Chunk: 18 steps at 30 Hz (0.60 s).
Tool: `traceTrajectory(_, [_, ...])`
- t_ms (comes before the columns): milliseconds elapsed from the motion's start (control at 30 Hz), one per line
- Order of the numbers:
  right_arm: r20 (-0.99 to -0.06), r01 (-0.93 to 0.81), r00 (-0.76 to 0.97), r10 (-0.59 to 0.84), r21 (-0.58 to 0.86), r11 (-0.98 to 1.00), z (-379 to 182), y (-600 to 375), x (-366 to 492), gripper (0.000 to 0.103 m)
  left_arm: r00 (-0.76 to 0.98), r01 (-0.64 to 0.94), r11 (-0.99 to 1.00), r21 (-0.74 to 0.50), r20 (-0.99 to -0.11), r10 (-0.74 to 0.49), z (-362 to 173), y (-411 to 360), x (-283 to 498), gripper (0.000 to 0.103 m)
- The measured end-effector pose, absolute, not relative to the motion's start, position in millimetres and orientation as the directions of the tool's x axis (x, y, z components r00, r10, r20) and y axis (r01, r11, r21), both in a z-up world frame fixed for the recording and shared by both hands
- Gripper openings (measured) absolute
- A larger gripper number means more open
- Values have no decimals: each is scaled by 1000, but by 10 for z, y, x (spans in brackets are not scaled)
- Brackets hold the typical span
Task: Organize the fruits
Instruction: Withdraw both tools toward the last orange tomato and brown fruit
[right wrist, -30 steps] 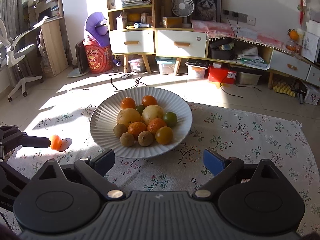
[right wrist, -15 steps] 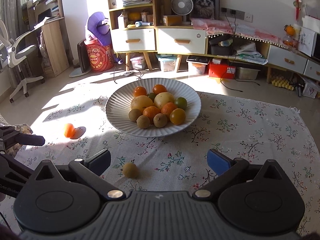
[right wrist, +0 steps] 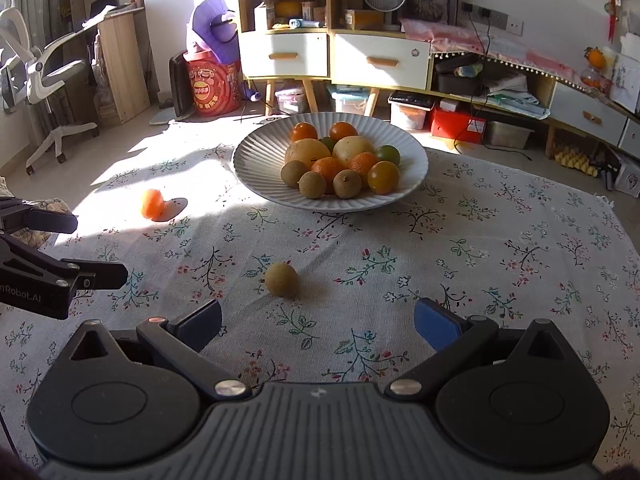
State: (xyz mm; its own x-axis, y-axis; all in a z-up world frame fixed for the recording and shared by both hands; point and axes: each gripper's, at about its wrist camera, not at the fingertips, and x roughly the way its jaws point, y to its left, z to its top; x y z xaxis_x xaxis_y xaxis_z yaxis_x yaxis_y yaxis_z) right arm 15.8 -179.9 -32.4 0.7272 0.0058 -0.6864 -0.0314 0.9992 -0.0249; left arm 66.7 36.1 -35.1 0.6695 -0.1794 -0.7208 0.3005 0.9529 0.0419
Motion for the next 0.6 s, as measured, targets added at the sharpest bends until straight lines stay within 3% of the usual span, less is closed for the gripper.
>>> traceTrajectory(333, [-707,-117,705,54,-41,992,-607,-1626,105,103,714,232,968,92,-693,-105,-673,485,742,93])
traceTrajectory(600, [-687,-140,723,72,-43,989,-745,-1598,152,103,750,233,969,82,-649,-126,-728,469,761,93])
